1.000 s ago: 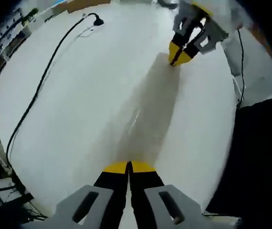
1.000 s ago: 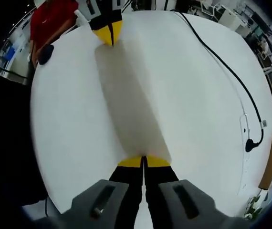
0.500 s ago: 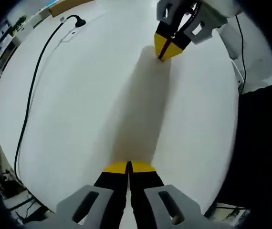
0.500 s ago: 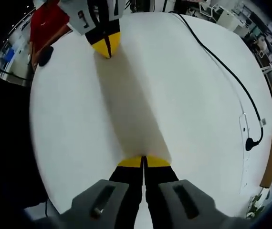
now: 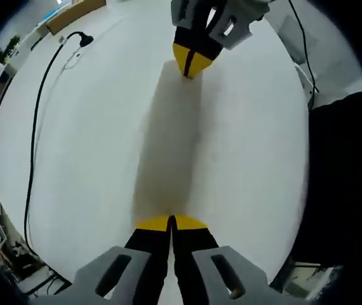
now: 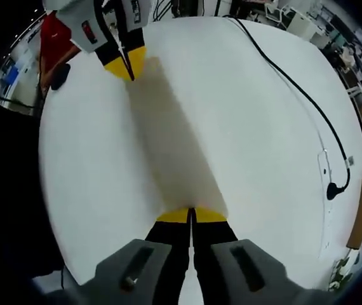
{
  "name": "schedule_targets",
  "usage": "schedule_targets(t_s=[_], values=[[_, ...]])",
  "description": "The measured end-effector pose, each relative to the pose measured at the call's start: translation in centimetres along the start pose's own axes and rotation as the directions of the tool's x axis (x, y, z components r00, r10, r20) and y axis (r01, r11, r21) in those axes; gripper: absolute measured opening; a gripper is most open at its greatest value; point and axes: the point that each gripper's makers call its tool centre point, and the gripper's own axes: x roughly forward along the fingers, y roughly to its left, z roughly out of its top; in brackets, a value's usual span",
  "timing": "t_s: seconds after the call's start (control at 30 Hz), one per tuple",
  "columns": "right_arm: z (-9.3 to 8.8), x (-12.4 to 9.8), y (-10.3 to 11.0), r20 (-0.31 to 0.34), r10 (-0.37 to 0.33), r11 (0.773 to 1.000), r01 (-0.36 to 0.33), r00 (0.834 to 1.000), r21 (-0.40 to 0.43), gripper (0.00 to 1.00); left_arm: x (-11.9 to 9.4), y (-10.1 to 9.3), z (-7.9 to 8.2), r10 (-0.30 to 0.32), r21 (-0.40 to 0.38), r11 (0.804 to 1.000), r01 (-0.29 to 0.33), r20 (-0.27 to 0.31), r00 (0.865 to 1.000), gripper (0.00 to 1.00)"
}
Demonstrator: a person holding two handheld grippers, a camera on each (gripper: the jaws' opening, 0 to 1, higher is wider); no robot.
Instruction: Arrange the utensils inside the cutlery case until each visible utensil rests in its matching compartment.
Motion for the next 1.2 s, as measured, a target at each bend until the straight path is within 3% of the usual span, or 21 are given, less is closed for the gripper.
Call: schedule_targets(t_s=[0.03,0.1,0.3,0.4,0.5,0.53,0.57,0.6,0.63,0.67,0.7,0.8,0.83,0.9,1.0,1.13,1.2], values=[[0.0,0.0,0.0,0.001,0.001,1.000,-0.001,1.000,0.000,0.00,0.1,-0.2,0.0,-0.005,0.002,1.000,0.005,-0.004,1.000,0.00],[0.0,0.0,0.0,0.006,0.003,1.000,-0.003,1.000,0.009,0.00,0.1,-0.2,0.8,-0.018,-0.015,1.000,0.019,0.050,0.999,0.00],[0.0,0.0,-0.1,0.026,0.022,0.999,-0.023,0.999,0.043,0.00,0.2,0.0,0.6,-0.025,-0.011,1.000,0.025,0.009,1.000,0.00],[0.0,0.1,-0.1,0.031,0.030,0.998,-0.032,0.999,0.047,0.00,0.2,0.0,0.5,-0.032,-0.058,0.998,0.031,-0.012,0.999,0.00],[0.0,0.1,0.0,0.030,0.026,0.999,-0.027,0.999,0.038,0.00,0.1,-0.1,0.6,-0.001,0.027,1.000,0.002,-0.030,1.000,0.00],[0.0,0.1,0.0,0.029,0.024,0.999,-0.025,0.999,0.033,0.00,-0.1,-0.2,0.6,-0.006,0.037,0.999,0.007,-0.021,1.000,0.00],[0.0,0.1,0.0,0.027,0.023,0.999,-0.023,0.999,0.027,0.00,-0.1,-0.6,1.5,-0.033,0.022,0.999,0.033,0.032,0.999,0.00],[0.0,0.1,0.0,0.028,0.022,0.999,-0.023,0.999,0.023,0.00,-0.6,-1.1,2.7,-0.076,-0.070,0.994,0.082,0.085,0.993,0.00],[0.0,0.1,-0.1,0.032,0.023,0.999,-0.024,0.999,0.027,0.00,-0.8,-0.8,3.1,-0.062,-0.096,0.993,0.071,0.099,0.993,0.00],[0.0,0.1,-0.1,0.036,0.024,0.999,-0.025,0.999,0.034,0.00,-0.8,0.7,3.7,0.003,-0.079,0.997,0.005,0.102,0.995,0.00],[0.0,0.1,-0.1,0.044,0.026,0.999,-0.028,0.999,0.045,0.00,-0.7,1.2,3.9,0.024,-0.058,0.998,-0.019,0.092,0.995,0.00],[-0.1,0.1,-0.1,0.069,0.030,0.998,-0.033,0.997,0.052,0.00,1.0,0.5,3.9,-0.010,-0.050,0.999,0.013,0.060,0.998,0.00],[-0.1,0.0,-0.1,0.079,0.033,0.998,-0.037,0.996,0.049,0.00,0.4,0.6,4.1,-0.016,0.023,1.000,0.015,0.047,0.999,0.00],[0.0,0.0,-0.2,0.095,0.048,0.997,-0.054,0.994,0.056,0.00,0.6,0.7,4.1,0.005,-0.063,0.998,-0.003,0.042,0.999,0.00],[0.2,0.2,-0.3,0.087,0.065,0.995,-0.072,0.994,0.076,0.00,0.7,0.6,4.1,0.015,0.012,1.000,-0.015,0.032,0.999,0.00],[0.2,0.2,-0.3,0.077,0.073,0.994,-0.078,0.994,0.072,0.00,0.8,0.7,4.2,0.006,-0.019,1.000,-0.007,-0.029,1.000,0.00],[0.4,0.0,-0.1,0.153,0.127,0.989,-0.137,0.980,0.060,0.00,0.9,0.7,4.2,0.006,-0.010,1.000,-0.006,-0.041,0.999,0.00]])
